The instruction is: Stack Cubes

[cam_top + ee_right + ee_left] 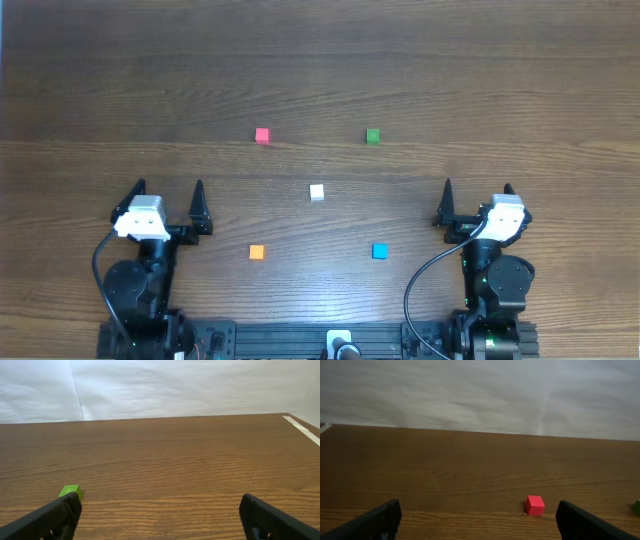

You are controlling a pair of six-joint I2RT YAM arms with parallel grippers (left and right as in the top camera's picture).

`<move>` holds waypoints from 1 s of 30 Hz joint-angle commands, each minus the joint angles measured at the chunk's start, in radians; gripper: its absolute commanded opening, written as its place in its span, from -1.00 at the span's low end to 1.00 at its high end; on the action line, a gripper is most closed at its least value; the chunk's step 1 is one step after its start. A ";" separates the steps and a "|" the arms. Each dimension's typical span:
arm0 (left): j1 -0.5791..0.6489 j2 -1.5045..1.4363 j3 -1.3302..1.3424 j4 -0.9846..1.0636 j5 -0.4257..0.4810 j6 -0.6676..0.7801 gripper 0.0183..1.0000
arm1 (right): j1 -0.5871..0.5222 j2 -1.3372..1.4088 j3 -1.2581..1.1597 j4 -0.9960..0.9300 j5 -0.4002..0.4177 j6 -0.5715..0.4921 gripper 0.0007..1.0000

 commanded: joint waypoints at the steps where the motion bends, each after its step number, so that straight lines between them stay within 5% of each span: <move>1: 0.006 -0.003 -0.005 -0.001 0.009 0.011 1.00 | -0.007 -0.010 -0.005 -0.003 -0.008 -0.005 0.99; 30: -0.025 0.077 0.037 0.047 0.002 -0.067 1.00 | -0.007 -0.010 -0.005 -0.003 -0.008 -0.005 0.99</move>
